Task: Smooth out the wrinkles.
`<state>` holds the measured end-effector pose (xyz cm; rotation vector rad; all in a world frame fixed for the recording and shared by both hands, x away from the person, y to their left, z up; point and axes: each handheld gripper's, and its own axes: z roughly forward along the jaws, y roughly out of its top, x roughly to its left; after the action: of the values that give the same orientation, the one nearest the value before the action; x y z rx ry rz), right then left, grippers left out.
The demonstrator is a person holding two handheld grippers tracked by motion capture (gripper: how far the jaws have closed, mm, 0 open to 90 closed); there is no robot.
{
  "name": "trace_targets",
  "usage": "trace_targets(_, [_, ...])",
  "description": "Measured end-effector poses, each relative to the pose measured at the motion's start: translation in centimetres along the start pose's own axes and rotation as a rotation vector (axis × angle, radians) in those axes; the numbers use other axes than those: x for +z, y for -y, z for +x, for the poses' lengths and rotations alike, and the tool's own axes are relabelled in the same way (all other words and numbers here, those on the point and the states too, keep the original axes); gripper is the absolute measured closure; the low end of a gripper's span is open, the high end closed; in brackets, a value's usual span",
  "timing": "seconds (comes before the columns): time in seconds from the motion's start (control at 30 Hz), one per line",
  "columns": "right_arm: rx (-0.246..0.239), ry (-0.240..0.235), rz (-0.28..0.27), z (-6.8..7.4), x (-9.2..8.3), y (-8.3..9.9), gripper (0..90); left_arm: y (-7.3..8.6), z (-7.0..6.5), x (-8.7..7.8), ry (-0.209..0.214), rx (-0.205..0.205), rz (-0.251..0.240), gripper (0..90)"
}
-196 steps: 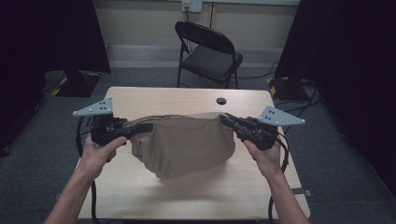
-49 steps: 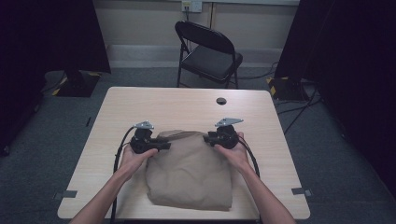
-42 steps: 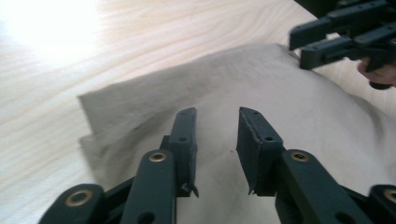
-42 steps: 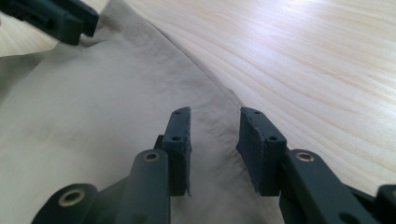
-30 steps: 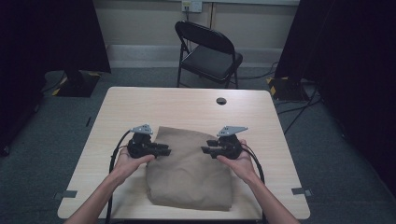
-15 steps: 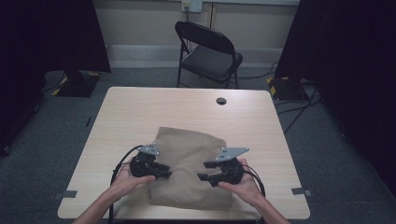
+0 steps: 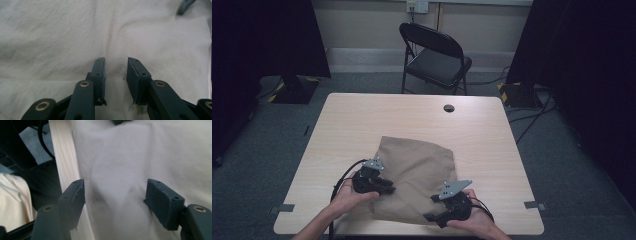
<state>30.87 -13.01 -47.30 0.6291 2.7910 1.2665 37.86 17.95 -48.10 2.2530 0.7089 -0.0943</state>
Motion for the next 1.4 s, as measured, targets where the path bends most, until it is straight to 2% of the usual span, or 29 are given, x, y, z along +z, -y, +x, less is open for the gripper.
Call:
trace_targets(0.03, [-0.002, -0.008, 0.010, -0.1, 0.2, 0.1, 32.3, 0.0, 0.0, 0.0, -0.002, 0.001, -0.002, 68.3])
trace_targets(0.07, [-0.020, 0.014, 0.027, -0.1, 0.5, 0.3, 32.5, 0.1, 0.1, 0.0, -0.003, 0.000, -0.003, 68.2])
trace_targets(0.13, [-0.041, 0.023, 0.056, -0.1, 1.0, 0.4, 32.3, 0.1, 0.1, -0.1, -0.004, -0.003, -0.008, 68.3])
trace_targets(0.3, [-0.085, 0.060, 0.068, 0.4, 1.3, 0.6, 33.2, 0.5, 0.2, -0.3, 0.001, -0.018, -0.003, 68.0])
trace_targets(0.43, [-0.133, 0.119, 0.068, 0.6, 1.4, 0.7, 44.1, 0.6, -0.3, -0.5, -0.013, 0.005, 0.015, 67.4])
trace_targets(0.6, [-0.109, 0.152, 0.057, -0.2, 1.5, 0.4, 56.6, 0.4, 0.5, -0.4, -0.037, -0.015, 0.010, 68.2])
trace_targets(0.67, [-0.094, 0.160, 0.053, -0.7, 1.5, 0.2, 64.9, 0.3, 0.9, -0.4, -0.036, -0.029, -0.005, 67.9])
trace_targets(0.73, [-0.081, 0.165, 0.058, -1.1, 1.6, -0.2, 72.3, 0.0, 0.9, -0.7, -0.034, -0.014, -0.013, 65.6])
trace_targets(0.83, [-0.066, 0.143, 0.057, -1.4, 1.6, -0.4, 79.2, -0.3, 0.4, -1.7, -0.017, 0.008, -0.067, 63.3])
trace_targets(0.93, [-0.054, 0.128, 0.055, -1.5, 1.5, -0.5, 81.4, -0.5, -1.2, -2.7, 0.024, 0.059, -0.115, 61.6])
trace_targets(1.0, [-0.052, 0.117, 0.056, -1.6, 1.5, -0.5, 82.3, -0.5, -2.4, -3.0, 0.055, 0.087, -0.123, 61.3])
trace_targets(1.07, [-0.045, 0.112, 0.058, -1.7, 1.4, -0.6, 83.0, -0.3, -3.6, -3.0, 0.092, 0.121, -0.106, 60.6])
trace_targets(1.17, [-0.037, 0.098, 0.052, -1.9, 1.3, -0.8, 83.6, 0.3, -4.7, -2.6, 0.126, 0.157, -0.069, 55.9])
trace_targets(1.23, [-0.022, 0.085, 0.036, -2.0, 1.0, -0.9, 84.0, 0.6, -5.0, -2.3, 0.116, 0.175, -0.034, 50.1])
trace_targets(1.27, [-0.019, 0.084, 0.030, -2.0, 0.9, -1.0, 84.1, 0.7, -4.9, -2.0, 0.098, 0.173, -0.023, 48.0])
trace_targets(1.37, [0.003, 0.069, 0.005, -2.3, 0.6, -1.2, 84.4, 0.9, -4.6, -1.6, 0.093, 0.183, -0.011, 43.7])
trace_targets(1.4, [0.003, 0.069, 0.003, -2.4, 0.6, -1.2, 84.4, 0.9, -4.6, -1.4, 0.084, 0.205, 0.001, 42.6])
